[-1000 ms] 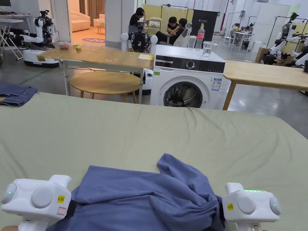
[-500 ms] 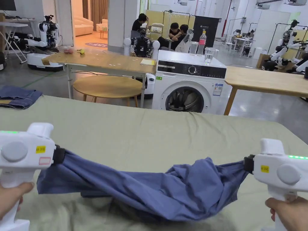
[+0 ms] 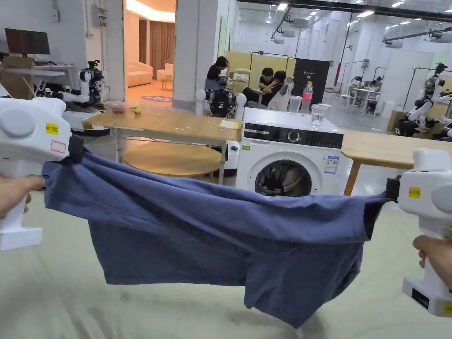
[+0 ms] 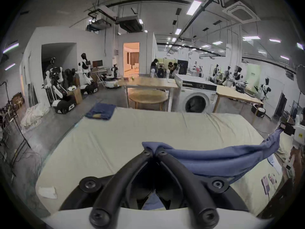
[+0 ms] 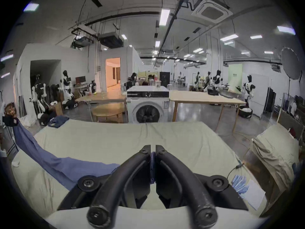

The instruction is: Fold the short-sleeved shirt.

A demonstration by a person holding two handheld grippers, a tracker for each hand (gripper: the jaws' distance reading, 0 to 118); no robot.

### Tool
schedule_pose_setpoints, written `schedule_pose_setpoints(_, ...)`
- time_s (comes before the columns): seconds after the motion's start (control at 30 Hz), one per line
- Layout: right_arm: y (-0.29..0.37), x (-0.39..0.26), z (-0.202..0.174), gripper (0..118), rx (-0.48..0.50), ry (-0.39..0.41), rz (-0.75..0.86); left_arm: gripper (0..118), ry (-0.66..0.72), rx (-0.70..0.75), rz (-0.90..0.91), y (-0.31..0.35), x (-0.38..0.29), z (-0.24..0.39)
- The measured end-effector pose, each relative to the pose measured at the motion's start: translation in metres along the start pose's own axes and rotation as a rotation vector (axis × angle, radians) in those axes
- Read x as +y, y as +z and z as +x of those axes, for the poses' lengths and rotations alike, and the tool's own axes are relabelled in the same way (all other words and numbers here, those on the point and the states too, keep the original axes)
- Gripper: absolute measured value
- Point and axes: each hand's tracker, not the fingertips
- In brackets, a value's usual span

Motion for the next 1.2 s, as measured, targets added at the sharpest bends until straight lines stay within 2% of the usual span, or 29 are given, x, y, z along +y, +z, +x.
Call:
schedule_pose_setpoints(0.37, -0.032, 0.088, -0.025, 0, -0.026, 0.015, 0.111, 0, 0.008, 0.030, 0.082, -0.019, 0.084, -0.013)
schedule_pose_setpoints(0.57, -0.044, 0.090, -0.034, 0, -0.033, 0.016, 0.119, 0, -0.016, 0.038, 0.087, -0.029, 0.079, -0.011)
schedule_pose_setpoints(0.7, -0.049, 0.052, -0.039, 0, -0.041, 0.042, 0.076, 0, -0.027, 0.034, 0.040, -0.044, 0.039, -0.013)
schedule_pose_setpoints(0.87, -0.048, -0.018, -0.033, 0, -0.053, 0.074, 0.011, 0, -0.032, 0.024, -0.031, -0.046, -0.041, -0.012)
schedule_pose_setpoints(0.9, -0.043, -0.033, -0.032, 0, -0.055, 0.098, -0.011, 0, -0.056, 0.018, -0.064, -0.044, -0.057, -0.011)
schedule_pose_setpoints(1.2, 0.018, -0.163, -0.016, 0, -0.088, 0.127, -0.129, 0, 0.004, 0.005, -0.165, 0.000, -0.206, -0.013)
